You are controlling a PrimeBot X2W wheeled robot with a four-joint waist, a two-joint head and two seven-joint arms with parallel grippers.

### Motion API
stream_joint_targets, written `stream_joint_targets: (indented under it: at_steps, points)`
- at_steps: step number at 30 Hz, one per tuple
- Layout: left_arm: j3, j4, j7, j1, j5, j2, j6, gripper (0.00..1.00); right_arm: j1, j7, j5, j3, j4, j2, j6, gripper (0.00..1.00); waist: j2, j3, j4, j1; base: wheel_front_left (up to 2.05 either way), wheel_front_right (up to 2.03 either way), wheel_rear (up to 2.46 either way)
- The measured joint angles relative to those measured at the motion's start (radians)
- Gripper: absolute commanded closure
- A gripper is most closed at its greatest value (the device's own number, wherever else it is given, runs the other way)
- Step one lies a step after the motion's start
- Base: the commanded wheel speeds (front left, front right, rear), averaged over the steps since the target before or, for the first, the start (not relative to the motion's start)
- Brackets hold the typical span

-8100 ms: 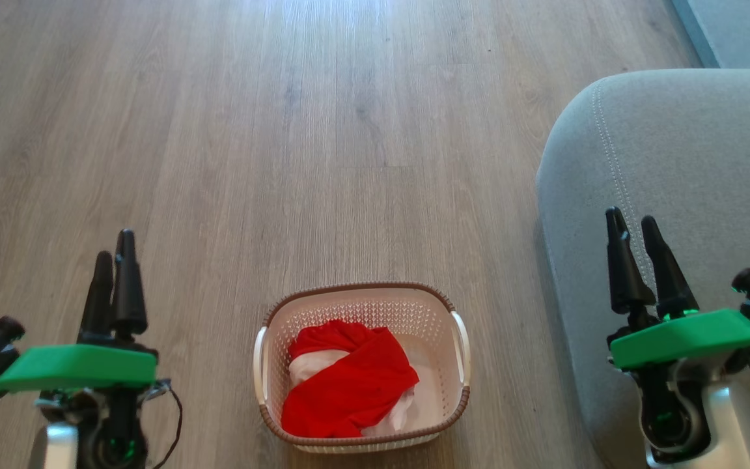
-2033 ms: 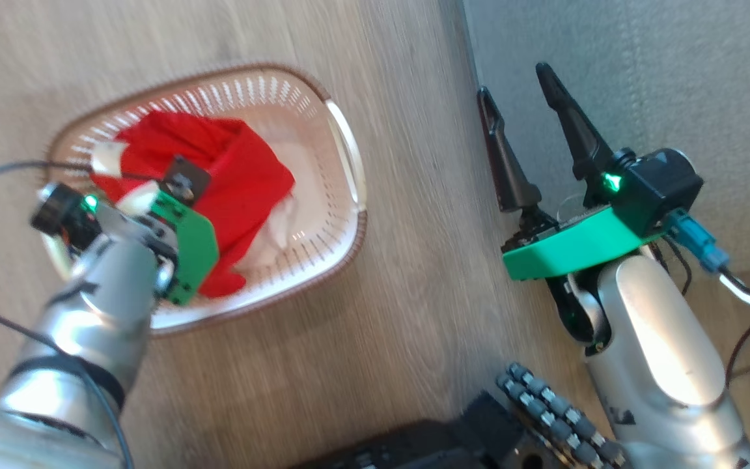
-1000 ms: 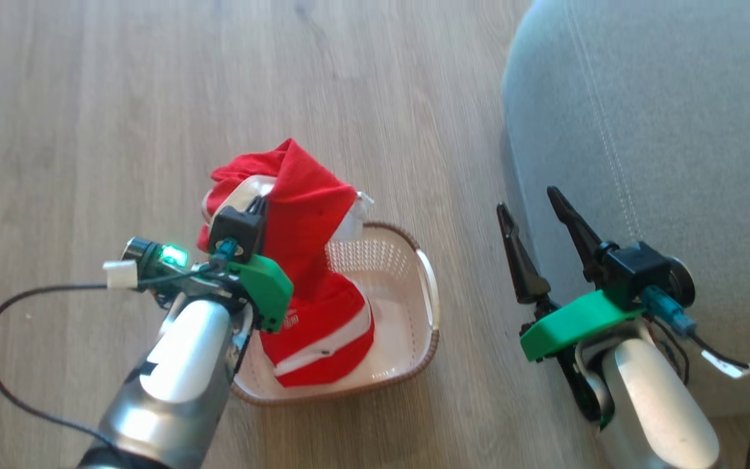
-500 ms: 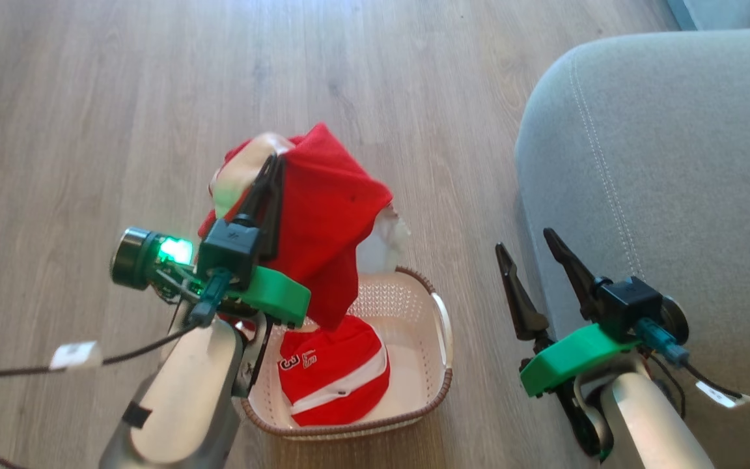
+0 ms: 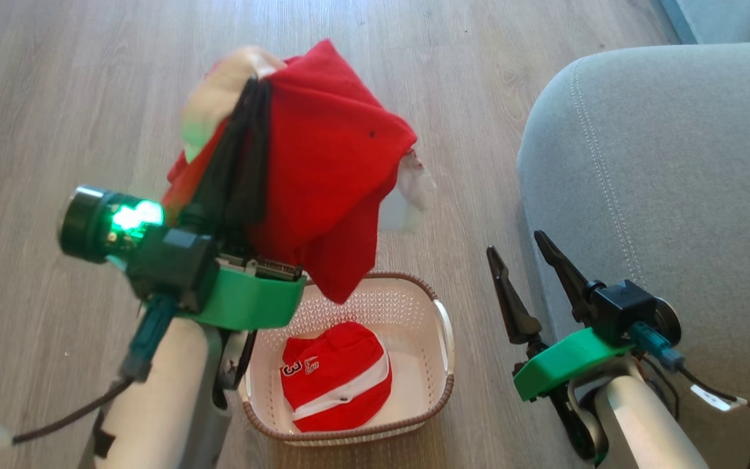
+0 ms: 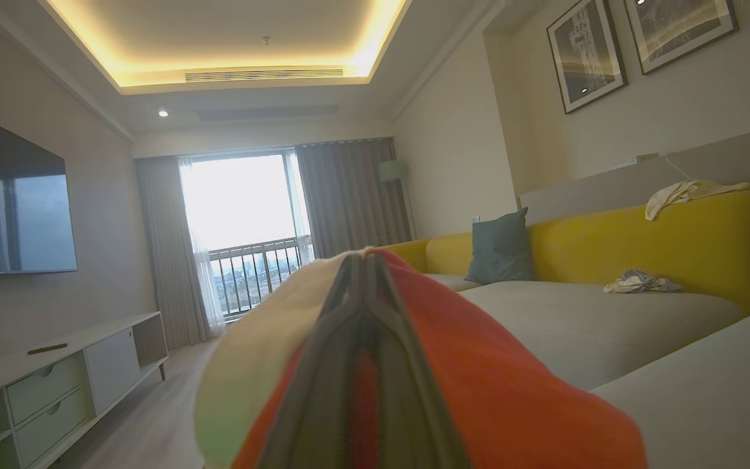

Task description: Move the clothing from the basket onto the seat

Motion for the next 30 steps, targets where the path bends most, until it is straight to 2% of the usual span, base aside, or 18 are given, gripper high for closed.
stream_joint_targets:
  at_steps: [3,15,30]
  points:
    - [0.012,-0.041,0.0,0.0,0.0,-0.002,-0.002,1.0,0.0,0.0,0.0,0.0,-0.005,0.0,0.0,0.0,0.0,0.002,-0.001,0.0,0.0,0.0,0.0]
    - [-0.012,-0.058,0.0,0.0,0.007,-0.004,-0.112,1.0,0.001,0.0,0.0,-0.001,-0.027,0.0,0.0,0.0,0.0,0.035,-0.003,0.0,0.0,0.0,0.0]
    - [-0.007,-0.05,0.0,0.0,0.007,-0.009,-0.142,1.0,0.001,0.0,-0.003,0.006,-0.033,0.0,0.0,0.0,0.0,0.04,-0.004,0.0001,0.0,0.0,0.0]
